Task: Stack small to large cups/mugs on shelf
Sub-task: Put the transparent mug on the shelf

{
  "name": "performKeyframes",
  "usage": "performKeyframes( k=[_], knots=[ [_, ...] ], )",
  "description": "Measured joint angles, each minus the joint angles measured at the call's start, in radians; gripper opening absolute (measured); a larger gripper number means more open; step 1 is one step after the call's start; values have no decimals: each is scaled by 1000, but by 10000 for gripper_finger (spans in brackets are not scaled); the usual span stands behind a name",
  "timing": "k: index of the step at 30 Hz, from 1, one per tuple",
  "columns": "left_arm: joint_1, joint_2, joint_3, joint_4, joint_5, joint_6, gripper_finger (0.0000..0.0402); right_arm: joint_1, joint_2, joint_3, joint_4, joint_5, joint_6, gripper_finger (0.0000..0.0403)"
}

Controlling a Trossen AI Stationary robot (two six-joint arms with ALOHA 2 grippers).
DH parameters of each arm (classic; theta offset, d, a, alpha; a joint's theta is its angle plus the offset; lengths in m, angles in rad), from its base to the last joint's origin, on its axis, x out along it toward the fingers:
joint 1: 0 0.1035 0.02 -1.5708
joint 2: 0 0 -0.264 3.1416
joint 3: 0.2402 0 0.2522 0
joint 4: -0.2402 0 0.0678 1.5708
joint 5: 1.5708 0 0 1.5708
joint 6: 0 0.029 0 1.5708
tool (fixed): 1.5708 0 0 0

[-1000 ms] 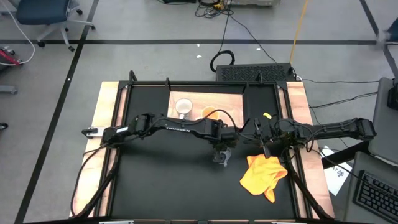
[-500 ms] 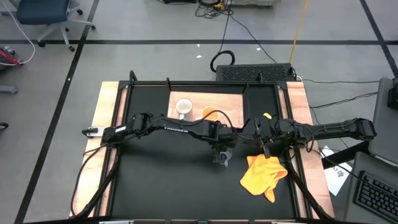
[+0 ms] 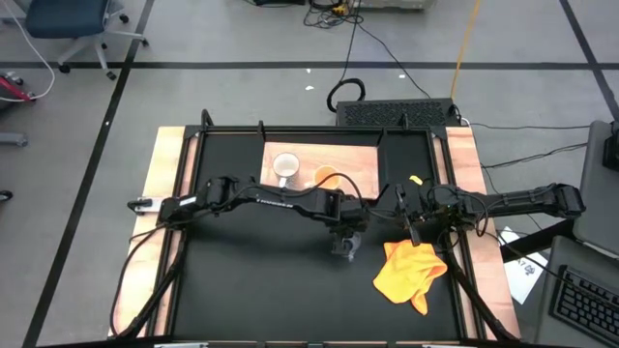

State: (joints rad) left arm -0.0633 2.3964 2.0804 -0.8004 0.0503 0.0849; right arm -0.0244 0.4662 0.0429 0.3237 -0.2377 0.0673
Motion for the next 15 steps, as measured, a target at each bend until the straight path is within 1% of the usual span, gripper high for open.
performKeyframes(
  k=[9, 12, 15],
  knots=[
    [-4, -5, -2, 9, 1, -1, 30, 0, 0, 0, -4, 0, 0, 0],
    [-5, -2, -4, 11, 1, -2, 46, 0, 0, 0, -4, 0, 0, 0],
    [-9, 0, -5, 7, 2, -4, 70, 0, 0, 0, -5, 0, 0, 0]
  ],
)
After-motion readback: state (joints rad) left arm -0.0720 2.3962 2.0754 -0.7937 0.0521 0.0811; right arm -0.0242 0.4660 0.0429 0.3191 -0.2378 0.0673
